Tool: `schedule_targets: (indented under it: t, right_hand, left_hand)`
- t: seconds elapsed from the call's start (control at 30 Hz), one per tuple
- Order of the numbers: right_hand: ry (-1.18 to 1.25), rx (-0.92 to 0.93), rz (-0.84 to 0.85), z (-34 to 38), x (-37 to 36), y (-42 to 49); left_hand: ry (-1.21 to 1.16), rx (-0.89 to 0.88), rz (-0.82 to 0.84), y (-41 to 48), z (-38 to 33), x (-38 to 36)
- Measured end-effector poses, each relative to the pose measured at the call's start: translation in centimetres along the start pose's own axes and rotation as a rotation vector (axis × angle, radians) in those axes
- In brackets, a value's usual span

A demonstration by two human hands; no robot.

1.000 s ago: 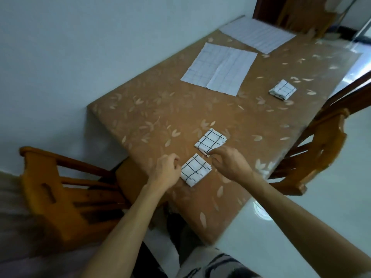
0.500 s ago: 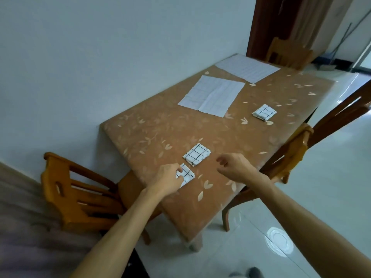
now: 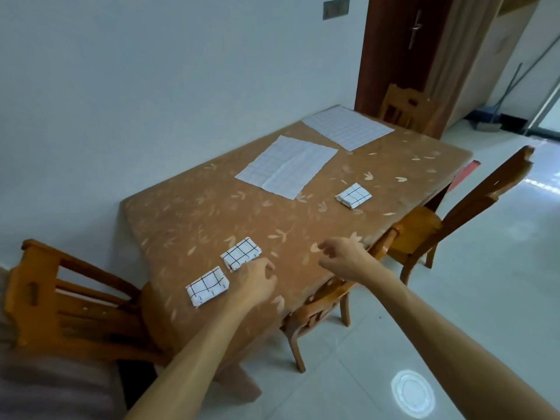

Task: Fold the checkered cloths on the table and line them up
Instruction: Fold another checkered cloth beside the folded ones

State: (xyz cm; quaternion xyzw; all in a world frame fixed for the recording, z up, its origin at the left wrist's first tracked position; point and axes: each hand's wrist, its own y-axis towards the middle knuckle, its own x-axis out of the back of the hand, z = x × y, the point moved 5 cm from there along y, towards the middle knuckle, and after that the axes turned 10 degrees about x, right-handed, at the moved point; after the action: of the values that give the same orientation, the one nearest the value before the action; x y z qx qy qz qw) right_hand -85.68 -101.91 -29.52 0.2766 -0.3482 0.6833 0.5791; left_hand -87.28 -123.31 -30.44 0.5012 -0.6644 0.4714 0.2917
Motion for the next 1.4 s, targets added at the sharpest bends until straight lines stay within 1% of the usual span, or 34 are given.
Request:
schedule_targets:
  t: [0.17, 0.3, 0.47, 0.67, 0.93, 1.0, 1.1, 1.17, 1.27, 1.33, 1.4]
  right_hand:
    - [0.008, -0.001, -0.007, -3.8, 3.3, 0.7]
    - [-0.001, 0.007, -0.03, -6.5, 5.2, 2.3]
    - [-0.051, 0.023, -0.016, -9.4, 6.9, 6.1]
    - [-0.141, 0.069, 0.022, -11.8, 9.1, 14.0]
    - [-0.13, 0.073, 0.111, -13.0, 10.3, 24.0]
    - [-0.123, 0.071, 0.136, -13.4, 9.7, 26.1]
    - [-0.114, 0.089, 0.155, -13.8, 8.2, 29.4]
    - [-0.125, 0.126, 0.171, -14.1, 6.6, 31.7]
    - [-0.158, 0.191, 0.207, -14.6, 4.7, 35.3]
    - [-0.177, 0.22, 0.245, -15.5, 3.4, 38.3]
    - [-0.191, 0.226, 0.242, -16.4, 2.7, 41.1]
  left_hand:
    - [-0.006, 0.006, 0.0, 1.8, -4.7, -0.9]
    - [0.024, -0.034, 0.009, 4.3, -8.7, -2.3]
    - [-0.015, -0.051, 0.024, 9.8, -12.7, -4.0]
    - [-0.096, 0.001, 0.037, 19.4, -14.9, -4.5]
    - [-0.178, 0.126, 0.066, 29.6, -13.8, -5.5]
    - [-0.23, 0.154, 0.034, 31.6, -13.2, -5.9]
    - [-0.301, 0.218, -0.082, 34.8, -12.2, -6.3]
    - [-0.301, 0.237, -0.138, 36.8, -11.8, -6.8]
    - [-0.233, 0.224, -0.21, 40.4, -11.1, -8.4]
    - [-0.252, 0.251, -0.24, 43.4, -10.5, -10.0]
    - [-0.274, 0.265, -0.255, 44.4, -11.5, -10.0]
